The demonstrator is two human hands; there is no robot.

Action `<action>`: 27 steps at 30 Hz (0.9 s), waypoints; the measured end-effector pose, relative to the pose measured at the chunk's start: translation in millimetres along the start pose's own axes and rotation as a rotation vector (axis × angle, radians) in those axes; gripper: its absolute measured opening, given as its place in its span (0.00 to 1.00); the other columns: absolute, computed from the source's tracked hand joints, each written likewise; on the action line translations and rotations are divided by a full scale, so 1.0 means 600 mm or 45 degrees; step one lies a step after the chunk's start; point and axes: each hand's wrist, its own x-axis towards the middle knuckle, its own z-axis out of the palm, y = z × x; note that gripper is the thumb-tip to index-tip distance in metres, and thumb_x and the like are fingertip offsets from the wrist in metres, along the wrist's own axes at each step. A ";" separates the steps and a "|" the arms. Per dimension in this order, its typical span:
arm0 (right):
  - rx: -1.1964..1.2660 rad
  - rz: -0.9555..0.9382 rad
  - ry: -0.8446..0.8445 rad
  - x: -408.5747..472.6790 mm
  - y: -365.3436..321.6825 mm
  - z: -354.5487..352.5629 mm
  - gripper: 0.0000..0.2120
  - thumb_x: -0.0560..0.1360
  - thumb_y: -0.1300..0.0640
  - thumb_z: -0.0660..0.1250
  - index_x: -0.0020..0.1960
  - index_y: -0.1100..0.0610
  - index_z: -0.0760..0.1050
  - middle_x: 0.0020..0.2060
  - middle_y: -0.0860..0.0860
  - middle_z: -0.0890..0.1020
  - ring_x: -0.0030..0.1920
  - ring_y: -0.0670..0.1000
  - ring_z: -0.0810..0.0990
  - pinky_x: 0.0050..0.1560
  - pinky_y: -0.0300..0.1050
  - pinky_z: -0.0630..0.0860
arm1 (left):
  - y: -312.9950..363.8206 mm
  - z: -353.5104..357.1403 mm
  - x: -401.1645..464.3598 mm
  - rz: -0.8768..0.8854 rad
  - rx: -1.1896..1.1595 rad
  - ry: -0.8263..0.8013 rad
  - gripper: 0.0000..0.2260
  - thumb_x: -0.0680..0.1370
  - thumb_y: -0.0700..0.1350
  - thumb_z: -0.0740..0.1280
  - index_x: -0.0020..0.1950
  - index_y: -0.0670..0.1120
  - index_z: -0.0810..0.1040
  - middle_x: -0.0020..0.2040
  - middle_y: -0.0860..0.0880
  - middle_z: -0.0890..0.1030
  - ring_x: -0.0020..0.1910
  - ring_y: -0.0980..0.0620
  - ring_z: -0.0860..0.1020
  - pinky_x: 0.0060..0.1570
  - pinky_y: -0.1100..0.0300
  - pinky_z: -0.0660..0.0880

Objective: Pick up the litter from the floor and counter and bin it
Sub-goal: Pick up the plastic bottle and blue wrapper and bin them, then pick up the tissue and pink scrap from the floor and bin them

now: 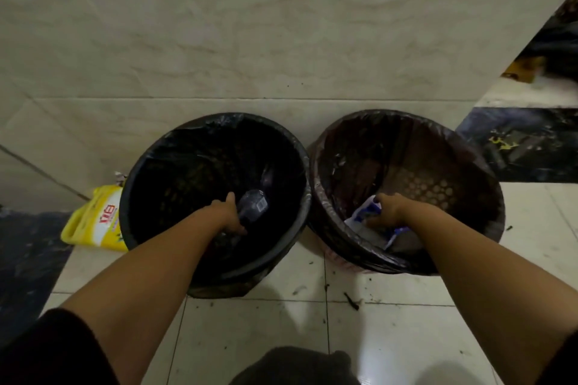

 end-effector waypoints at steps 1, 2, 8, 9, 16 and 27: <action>-0.001 -0.005 0.021 -0.005 0.001 -0.005 0.36 0.75 0.41 0.65 0.75 0.56 0.57 0.71 0.62 0.64 0.69 0.62 0.67 0.68 0.52 0.67 | -0.001 -0.005 -0.005 0.002 0.000 0.016 0.49 0.72 0.55 0.71 0.78 0.47 0.37 0.76 0.36 0.56 0.72 0.36 0.64 0.70 0.46 0.68; 0.004 -0.023 0.058 -0.010 0.003 -0.014 0.37 0.74 0.40 0.66 0.75 0.55 0.58 0.71 0.61 0.65 0.69 0.63 0.67 0.68 0.53 0.67 | -0.002 -0.014 -0.011 0.010 -0.003 0.048 0.49 0.72 0.56 0.71 0.78 0.47 0.38 0.76 0.36 0.56 0.72 0.36 0.64 0.70 0.46 0.67; 0.073 -0.169 0.453 -0.097 0.042 -0.107 0.30 0.75 0.41 0.64 0.71 0.55 0.65 0.66 0.61 0.71 0.65 0.62 0.72 0.65 0.56 0.71 | 0.039 -0.122 -0.103 0.124 -0.028 0.450 0.40 0.73 0.57 0.68 0.77 0.47 0.51 0.72 0.35 0.64 0.68 0.35 0.68 0.68 0.44 0.69; 0.084 -0.183 0.560 -0.119 0.057 -0.123 0.29 0.76 0.42 0.63 0.71 0.56 0.65 0.66 0.60 0.71 0.64 0.62 0.73 0.65 0.56 0.72 | 0.060 -0.141 -0.126 0.149 -0.002 0.522 0.38 0.74 0.57 0.67 0.76 0.47 0.52 0.71 0.35 0.65 0.68 0.34 0.69 0.66 0.43 0.70; 0.320 -0.161 1.181 -0.274 0.277 -0.155 0.15 0.78 0.48 0.61 0.60 0.56 0.74 0.58 0.57 0.77 0.56 0.59 0.77 0.51 0.51 0.74 | 0.326 -0.188 -0.309 0.563 0.100 1.102 0.27 0.76 0.49 0.65 0.71 0.42 0.63 0.65 0.33 0.71 0.64 0.33 0.70 0.60 0.42 0.72; 0.725 0.459 0.938 -0.404 0.792 0.153 0.18 0.79 0.51 0.59 0.66 0.57 0.72 0.62 0.58 0.77 0.57 0.59 0.78 0.53 0.50 0.75 | 0.818 0.144 -0.486 1.107 0.423 0.729 0.31 0.76 0.53 0.65 0.76 0.51 0.55 0.70 0.40 0.67 0.67 0.38 0.69 0.59 0.42 0.73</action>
